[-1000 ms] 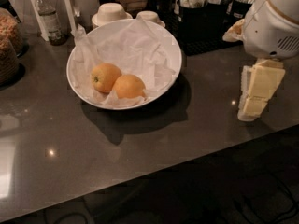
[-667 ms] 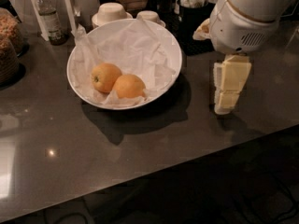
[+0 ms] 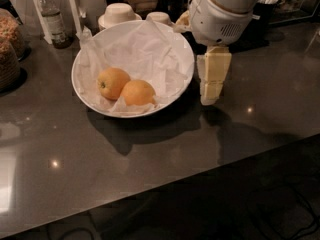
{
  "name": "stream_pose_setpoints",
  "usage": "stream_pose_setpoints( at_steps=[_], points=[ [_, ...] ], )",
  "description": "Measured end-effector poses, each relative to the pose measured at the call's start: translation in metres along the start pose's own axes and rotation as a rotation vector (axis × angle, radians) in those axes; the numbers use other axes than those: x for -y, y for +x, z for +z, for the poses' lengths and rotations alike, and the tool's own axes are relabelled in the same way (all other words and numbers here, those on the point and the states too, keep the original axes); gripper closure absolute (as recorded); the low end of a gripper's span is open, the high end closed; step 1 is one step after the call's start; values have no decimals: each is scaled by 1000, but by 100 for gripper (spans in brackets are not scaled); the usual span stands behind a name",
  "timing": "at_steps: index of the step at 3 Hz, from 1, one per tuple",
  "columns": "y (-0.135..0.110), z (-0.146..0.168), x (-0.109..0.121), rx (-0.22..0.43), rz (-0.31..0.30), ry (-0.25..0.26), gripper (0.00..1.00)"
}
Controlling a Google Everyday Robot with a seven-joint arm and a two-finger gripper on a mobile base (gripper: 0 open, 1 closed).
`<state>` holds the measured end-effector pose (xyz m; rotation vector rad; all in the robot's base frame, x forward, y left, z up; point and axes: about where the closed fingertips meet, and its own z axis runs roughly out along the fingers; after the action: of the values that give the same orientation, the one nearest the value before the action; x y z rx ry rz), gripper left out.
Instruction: Pick orange from white bowl
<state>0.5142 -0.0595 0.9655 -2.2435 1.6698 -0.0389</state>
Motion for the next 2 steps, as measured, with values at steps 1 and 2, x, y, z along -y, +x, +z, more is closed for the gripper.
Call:
stream_pose_setpoints(
  at_steps=[1,2],
  points=[
    [-25,3,19,59,-73,18,0],
    [-53,11,35,143,-138,15,0]
  ],
)
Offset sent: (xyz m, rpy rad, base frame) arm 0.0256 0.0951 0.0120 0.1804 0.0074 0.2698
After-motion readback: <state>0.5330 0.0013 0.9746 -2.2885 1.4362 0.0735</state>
